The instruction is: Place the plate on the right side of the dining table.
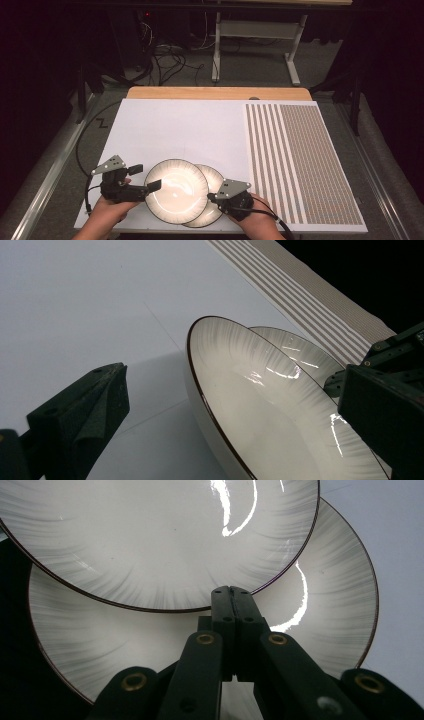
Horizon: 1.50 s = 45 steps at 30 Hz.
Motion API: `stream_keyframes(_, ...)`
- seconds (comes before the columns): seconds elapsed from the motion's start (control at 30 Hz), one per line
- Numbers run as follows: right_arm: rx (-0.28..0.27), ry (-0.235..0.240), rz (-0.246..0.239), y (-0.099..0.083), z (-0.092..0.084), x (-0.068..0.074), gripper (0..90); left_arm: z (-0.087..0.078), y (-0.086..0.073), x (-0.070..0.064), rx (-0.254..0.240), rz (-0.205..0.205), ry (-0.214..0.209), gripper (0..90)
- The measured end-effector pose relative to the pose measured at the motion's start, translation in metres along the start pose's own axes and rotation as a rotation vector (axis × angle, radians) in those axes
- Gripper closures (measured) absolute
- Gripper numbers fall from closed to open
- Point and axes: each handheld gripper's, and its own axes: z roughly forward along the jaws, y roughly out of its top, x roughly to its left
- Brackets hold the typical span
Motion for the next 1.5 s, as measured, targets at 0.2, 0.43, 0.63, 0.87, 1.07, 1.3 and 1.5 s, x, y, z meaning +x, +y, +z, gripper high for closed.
stream_keyframes(0.2,-0.001,0.000,-0.002,0.000,0.000,0.000,90.0,0.002,0.001,0.007,0.064,-0.059,0.003,0.6)
stream_keyframes(0.43,0.000,0.000,-0.005,0.000,0.000,0.000,90.0,0.005,0.005,0.009,0.127,-0.097,-0.011,0.6)
stream_keyframes(0.63,0.001,0.000,-0.005,0.000,0.000,0.000,90.0,0.006,0.008,0.010,0.176,-0.132,-0.038,1.4)
stream_keyframes(0.87,0.003,0.001,-0.006,0.000,0.000,0.001,90.0,0.011,0.009,0.007,0.241,-0.149,-0.034,1.9)
stream_keyframes(1.07,0.003,0.000,-0.005,0.000,0.000,0.001,90.0,0.016,0.006,0.005,0.294,-0.168,-0.044,2.9)
stream_keyframes(1.3,0.003,-0.001,-0.006,0.000,0.000,0.001,90.0,0.019,0.005,0.004,0.329,-0.213,-0.063,6.0)
stream_keyframes(1.5,0.003,0.000,-0.003,0.000,0.000,0.001,90.0,0.022,0.002,0.003,0.361,-0.232,-0.064,9.3)
